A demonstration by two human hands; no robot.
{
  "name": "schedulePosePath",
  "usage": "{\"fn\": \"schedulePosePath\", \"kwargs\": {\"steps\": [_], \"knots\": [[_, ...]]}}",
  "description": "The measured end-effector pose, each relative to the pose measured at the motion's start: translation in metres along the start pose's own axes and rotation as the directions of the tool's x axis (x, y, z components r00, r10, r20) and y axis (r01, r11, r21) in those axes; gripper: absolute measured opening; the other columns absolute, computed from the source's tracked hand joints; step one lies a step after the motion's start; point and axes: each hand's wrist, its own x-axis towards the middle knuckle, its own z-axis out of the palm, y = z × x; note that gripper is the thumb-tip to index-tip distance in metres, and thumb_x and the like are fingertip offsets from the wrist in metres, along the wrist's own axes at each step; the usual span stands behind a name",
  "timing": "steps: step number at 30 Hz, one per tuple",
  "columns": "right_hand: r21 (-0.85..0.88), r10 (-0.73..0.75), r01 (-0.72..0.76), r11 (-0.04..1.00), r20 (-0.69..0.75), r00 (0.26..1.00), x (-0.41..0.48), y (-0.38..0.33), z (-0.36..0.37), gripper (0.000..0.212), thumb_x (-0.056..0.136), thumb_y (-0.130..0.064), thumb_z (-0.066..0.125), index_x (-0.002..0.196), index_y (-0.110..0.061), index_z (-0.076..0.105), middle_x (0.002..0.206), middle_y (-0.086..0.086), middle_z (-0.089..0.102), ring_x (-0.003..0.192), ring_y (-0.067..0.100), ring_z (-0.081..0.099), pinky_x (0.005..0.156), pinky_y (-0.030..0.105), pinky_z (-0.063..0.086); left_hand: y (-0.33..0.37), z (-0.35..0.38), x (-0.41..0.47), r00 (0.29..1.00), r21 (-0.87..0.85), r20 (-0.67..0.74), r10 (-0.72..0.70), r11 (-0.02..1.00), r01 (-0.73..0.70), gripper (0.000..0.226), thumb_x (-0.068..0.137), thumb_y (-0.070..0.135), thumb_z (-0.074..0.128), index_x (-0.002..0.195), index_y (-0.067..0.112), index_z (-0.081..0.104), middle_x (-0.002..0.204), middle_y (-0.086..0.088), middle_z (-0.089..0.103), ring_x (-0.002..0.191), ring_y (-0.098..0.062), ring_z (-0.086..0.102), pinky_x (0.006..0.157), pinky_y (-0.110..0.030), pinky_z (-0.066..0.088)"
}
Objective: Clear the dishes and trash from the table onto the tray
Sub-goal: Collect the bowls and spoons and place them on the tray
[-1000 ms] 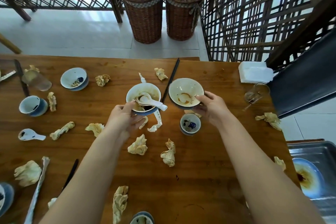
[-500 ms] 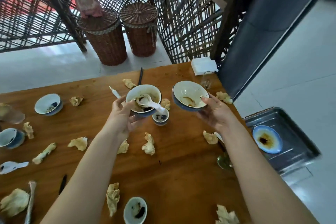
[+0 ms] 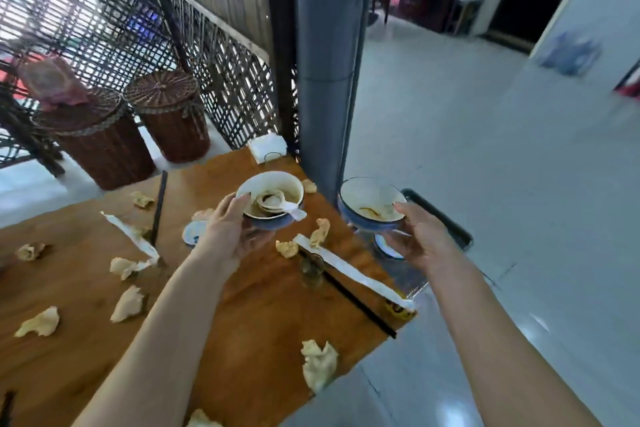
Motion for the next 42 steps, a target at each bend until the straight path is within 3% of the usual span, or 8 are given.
{"fn": "schedulePosePath", "kwargs": {"steps": [3,8,14,16,21,28,34,42], "knots": [[0.038,-0.069,0.072,0.997,-0.070,0.995,-0.023,-0.012,-0.070,0.003,0.092,-0.015,0.057,0.089,-0.014,0.059,0.058,0.002,0.062,0.040,0.010,0.057,0.037,0.018,0.045,-0.027,0.051,-0.039,0.999,-0.004,0.049,-0.012,1.000,0.012,0.010,0.100,0.029,0.047,0.095,0.024,0.054,0.085,-0.009,0.063,0.044,-0.014,0.064,0.040,-0.023,0.052],[0.027,-0.096,0.104,0.994,-0.210,0.973,-0.071,-0.037,-0.179,0.008,0.093,-0.011,0.053,0.088,-0.011,0.058,0.073,0.007,0.055,0.058,0.017,0.054,0.037,0.016,0.045,-0.076,0.141,-0.092,0.984,0.048,0.167,-0.059,0.997,0.052,0.014,0.098,0.033,0.051,0.098,0.021,0.058,0.097,-0.012,0.065,0.067,-0.021,0.067,0.046,-0.026,0.056],[0.087,-0.103,0.138,0.987,-0.322,0.941,-0.087,-0.059,-0.277,0.009,0.094,-0.013,0.053,0.095,-0.016,0.061,0.082,0.006,0.059,0.070,0.020,0.059,0.041,0.019,0.046,-0.119,0.240,-0.124,0.937,0.149,0.334,-0.106,0.987,0.058,0.016,0.098,0.033,0.050,0.093,0.020,0.057,0.095,-0.013,0.064,0.056,-0.015,0.068,0.055,-0.028,0.058],[0.127,-0.098,0.152,0.980,-0.355,0.930,-0.087,-0.067,-0.304,0.014,0.094,-0.012,0.054,0.105,-0.014,0.061,0.084,0.006,0.061,0.068,0.018,0.060,0.048,0.024,0.050,-0.131,0.275,-0.130,0.916,0.183,0.381,-0.123,0.982,0.056,0.014,0.099,0.030,0.048,0.091,0.021,0.056,0.093,-0.012,0.063,0.051,-0.014,0.066,0.051,-0.026,0.057],[0.130,-0.112,0.180,0.975,-0.412,0.904,-0.068,-0.090,-0.356,0.021,0.092,-0.011,0.053,0.111,-0.017,0.062,0.084,0.005,0.060,0.062,0.015,0.058,0.048,0.022,0.048,-0.155,0.351,-0.132,0.876,0.229,0.454,-0.163,0.972,0.062,0.014,0.100,0.024,0.047,0.087,0.020,0.053,0.086,-0.012,0.061,0.045,-0.014,0.064,0.044,-0.023,0.054],[0.076,-0.143,0.196,0.978,-0.444,0.885,0.004,-0.140,-0.407,0.016,0.090,-0.013,0.057,0.089,-0.025,0.066,0.077,0.005,0.056,0.053,0.016,0.052,0.052,0.022,0.041,-0.173,0.452,-0.089,0.873,0.254,0.448,-0.191,0.964,0.081,0.015,0.099,0.023,0.049,0.086,0.019,0.055,0.079,-0.010,0.062,0.044,-0.013,0.063,0.045,-0.024,0.054],[0.116,-0.141,0.209,0.971,-0.430,0.892,0.071,-0.193,-0.436,0.027,0.093,-0.015,0.055,0.119,-0.021,0.063,0.080,0.002,0.060,0.053,0.015,0.057,0.053,0.025,0.049,-0.165,0.524,-0.044,0.878,0.276,0.443,-0.181,0.959,0.059,0.017,0.100,0.023,0.046,0.086,0.019,0.054,0.081,-0.010,0.061,0.045,-0.012,0.064,0.047,-0.023,0.054],[0.098,-0.165,0.204,0.974,-0.309,0.936,0.153,-0.251,-0.444,0.026,0.093,-0.014,0.055,0.116,-0.020,0.064,0.085,0.002,0.061,0.053,0.016,0.063,0.056,0.027,0.055,-0.156,0.567,0.008,0.934,0.217,0.328,-0.140,0.974,0.069,0.010,0.099,0.024,0.048,0.099,0.019,0.057,0.083,-0.009,0.060,0.050,-0.016,0.065,0.049,-0.026,0.056]]}}
